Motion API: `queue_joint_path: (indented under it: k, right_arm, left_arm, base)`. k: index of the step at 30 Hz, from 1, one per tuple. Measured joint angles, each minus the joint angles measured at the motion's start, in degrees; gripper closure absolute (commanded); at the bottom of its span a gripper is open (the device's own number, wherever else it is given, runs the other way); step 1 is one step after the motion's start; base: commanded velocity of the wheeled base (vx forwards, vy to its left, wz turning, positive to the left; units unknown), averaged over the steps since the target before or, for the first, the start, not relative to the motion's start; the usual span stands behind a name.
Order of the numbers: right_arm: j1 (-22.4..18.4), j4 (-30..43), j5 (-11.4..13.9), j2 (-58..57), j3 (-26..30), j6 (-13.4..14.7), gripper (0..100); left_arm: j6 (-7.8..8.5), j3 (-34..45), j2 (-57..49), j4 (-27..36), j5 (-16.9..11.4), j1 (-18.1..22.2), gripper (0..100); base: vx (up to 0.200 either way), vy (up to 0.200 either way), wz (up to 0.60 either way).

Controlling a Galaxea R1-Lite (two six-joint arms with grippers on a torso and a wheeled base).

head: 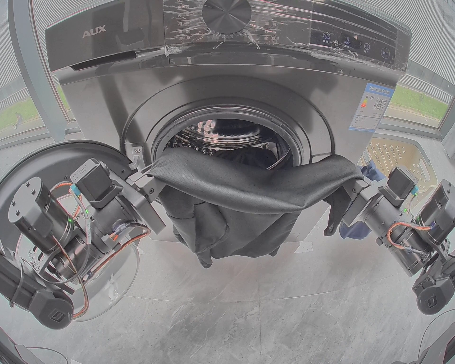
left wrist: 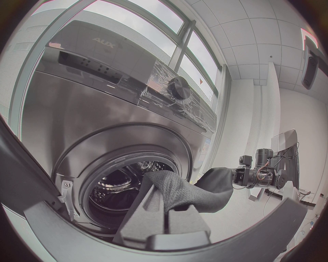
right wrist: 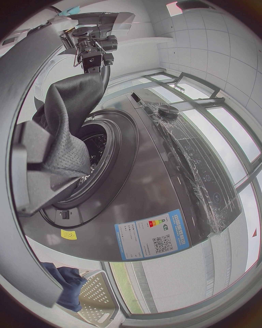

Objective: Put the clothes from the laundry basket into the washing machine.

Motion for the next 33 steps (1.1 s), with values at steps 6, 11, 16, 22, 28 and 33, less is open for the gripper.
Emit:
queue_joint_path:
  k: [6,11,16,22,28,33]
  right_arm:
    - [1.7,0.3,0.0,0.9,2.1,0.3,100]
    - [3.9,-0.1,-0.8,4.8,3.9,0.8,0]
    - [7.2,0.1,-1.3,9.9,6.5,1.7,0]
    - [10.7,-0.1,-1.5,15.1,14.0,2.2,0]
    - [12.9,-0.5,-1.4,18.1,20.4,3.3,0]
    - [13.1,-0.6,-1.3,19.0,20.7,3.4,0]
  left_arm:
    - [-0.2,-2.0,1.7,0.0,-0.6,-1.6,100]
    - [-0.26,-4.2,3.2,0.0,-0.3,-2.9,100]
    - [-0.39,-5.5,4.1,0.0,-0.1,-3.2,100]
    - [-0.39,-6.0,4.3,0.0,0.1,-3.2,100]
    - [-0.34,-6.1,4.3,0.0,0.0,-3.2,100]
    - [-0.33,-6.1,4.2,0.0,0.0,-3.4,100]
  base:
    - [0.0,0.0,0.0]
    - [0.0,0.0,0.0]
    - [0.0,0.0,0.0]
    - [0.0,0.0,0.0]
    - [0.0,0.0,0.0]
    - [0.0,0.0,0.0]
